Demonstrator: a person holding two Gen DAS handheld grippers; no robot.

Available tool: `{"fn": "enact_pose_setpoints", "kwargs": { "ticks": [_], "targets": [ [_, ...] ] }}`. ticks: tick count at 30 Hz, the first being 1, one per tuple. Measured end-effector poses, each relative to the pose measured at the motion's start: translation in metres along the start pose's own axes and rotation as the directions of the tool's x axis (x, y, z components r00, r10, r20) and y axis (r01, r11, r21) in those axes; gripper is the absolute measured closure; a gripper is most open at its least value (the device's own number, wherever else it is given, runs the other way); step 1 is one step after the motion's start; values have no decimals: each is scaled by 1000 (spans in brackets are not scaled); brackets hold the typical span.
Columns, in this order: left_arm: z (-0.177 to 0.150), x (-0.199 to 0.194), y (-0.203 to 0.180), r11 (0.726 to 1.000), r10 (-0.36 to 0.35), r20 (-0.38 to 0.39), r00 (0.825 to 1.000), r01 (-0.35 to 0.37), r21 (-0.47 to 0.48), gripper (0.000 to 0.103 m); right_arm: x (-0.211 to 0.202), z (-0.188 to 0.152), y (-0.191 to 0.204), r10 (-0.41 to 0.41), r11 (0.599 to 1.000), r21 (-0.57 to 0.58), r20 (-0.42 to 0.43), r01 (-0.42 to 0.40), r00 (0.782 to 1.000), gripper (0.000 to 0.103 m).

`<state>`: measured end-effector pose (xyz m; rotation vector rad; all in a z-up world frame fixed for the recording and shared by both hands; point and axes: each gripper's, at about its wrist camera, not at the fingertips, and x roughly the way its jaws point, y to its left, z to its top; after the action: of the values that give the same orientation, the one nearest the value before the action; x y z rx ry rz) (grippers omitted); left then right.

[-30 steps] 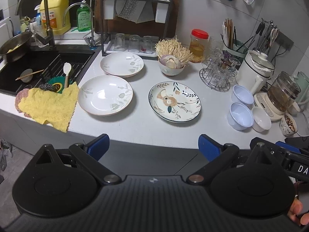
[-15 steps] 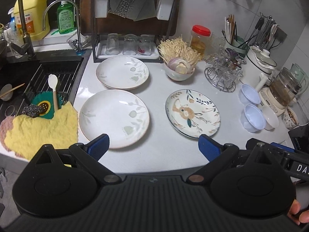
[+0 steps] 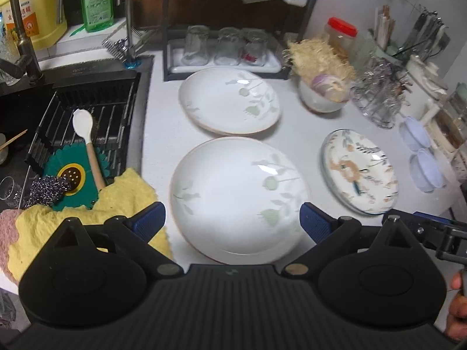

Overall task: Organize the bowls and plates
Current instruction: 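Move both grippers toward the rim of the larger white leaf plate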

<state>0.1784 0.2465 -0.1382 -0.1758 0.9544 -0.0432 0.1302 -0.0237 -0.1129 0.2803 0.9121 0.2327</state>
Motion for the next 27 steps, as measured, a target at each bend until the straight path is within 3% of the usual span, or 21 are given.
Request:
{"fn": "enact_pose_setpoints", "kwargs": {
  "ticks": [2,12,18,23,27],
  "targets": [
    [1,14,12,1000,-1,-13,1000,1,1,3,14,0,8,12,1000,0,-23,-12,1000,27],
    [8,60,48,999,-52,-28,998,51,-17,4,73,-5,33,57,998,9,-87,-56,995,28],
    [18,86,55,998,-56,-53,997,56,2,4,95,-6,25,17,997,76,-88,-10,996,29],
    [23,105,55,991,-136,-87,987,136,-2,14,113,-8,19,-67,996,61,-66,71,996,46],
    [22,114,54,991,-126,-93,988,129,35,24,123,-10,17,-52,995,82,-64,58,997,55]
  ]
}}
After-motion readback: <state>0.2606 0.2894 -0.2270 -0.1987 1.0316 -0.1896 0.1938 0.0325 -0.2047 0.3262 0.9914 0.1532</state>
